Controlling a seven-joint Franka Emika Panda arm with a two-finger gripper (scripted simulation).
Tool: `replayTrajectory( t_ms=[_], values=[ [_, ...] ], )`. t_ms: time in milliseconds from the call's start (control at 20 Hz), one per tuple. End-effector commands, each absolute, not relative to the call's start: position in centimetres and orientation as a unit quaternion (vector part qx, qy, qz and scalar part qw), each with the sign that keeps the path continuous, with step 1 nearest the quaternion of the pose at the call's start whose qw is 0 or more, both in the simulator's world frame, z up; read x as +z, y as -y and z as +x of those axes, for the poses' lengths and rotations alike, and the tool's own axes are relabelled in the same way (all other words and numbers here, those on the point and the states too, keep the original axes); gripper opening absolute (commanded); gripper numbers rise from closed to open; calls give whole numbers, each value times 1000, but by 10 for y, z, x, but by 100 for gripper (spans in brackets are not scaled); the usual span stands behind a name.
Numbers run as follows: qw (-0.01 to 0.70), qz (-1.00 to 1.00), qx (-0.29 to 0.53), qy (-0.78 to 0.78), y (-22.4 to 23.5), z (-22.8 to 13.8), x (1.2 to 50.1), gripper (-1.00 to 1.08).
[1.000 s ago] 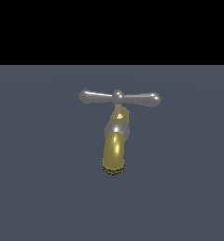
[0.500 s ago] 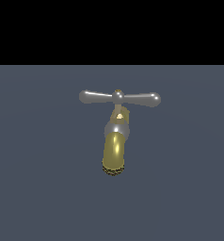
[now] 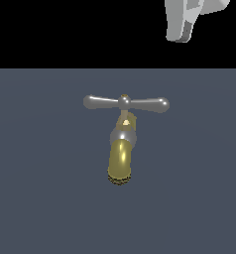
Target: Turn on the faucet by rotating a designated handle.
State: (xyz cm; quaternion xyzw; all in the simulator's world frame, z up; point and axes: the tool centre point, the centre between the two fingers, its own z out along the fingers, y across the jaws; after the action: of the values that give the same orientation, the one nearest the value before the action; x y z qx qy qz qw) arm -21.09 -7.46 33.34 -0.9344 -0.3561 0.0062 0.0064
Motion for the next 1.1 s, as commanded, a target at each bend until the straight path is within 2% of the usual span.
replayTrajectory(
  t_ms=[0, 1050],
  values=[
    [5, -923, 6, 384, 81, -205, 322, -100],
    [-1, -811, 3, 585, 113, -145, 233, -100]
  ],
)
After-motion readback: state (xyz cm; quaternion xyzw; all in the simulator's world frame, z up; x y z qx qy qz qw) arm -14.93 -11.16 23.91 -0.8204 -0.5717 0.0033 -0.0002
